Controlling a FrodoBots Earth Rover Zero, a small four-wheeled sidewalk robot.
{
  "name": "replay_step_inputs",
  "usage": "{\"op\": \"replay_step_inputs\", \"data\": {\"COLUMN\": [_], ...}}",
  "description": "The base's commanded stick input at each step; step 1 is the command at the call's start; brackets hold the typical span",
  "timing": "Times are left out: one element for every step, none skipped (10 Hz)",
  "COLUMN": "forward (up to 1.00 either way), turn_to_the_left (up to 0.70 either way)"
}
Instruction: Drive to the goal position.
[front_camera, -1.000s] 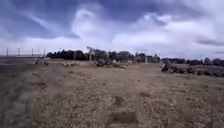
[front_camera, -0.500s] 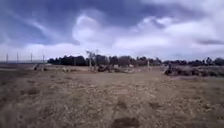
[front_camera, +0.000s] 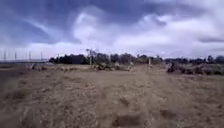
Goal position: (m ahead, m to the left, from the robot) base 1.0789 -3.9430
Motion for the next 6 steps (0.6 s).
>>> {"op": "replay_step_inputs", "data": {"forward": [0.7, 0.7, 0.51, 0.15, 0.0, 0.0], "turn_to_the_left": [0.0, 0.0, 0.0, 0.0, 0.14, 0.38]}}
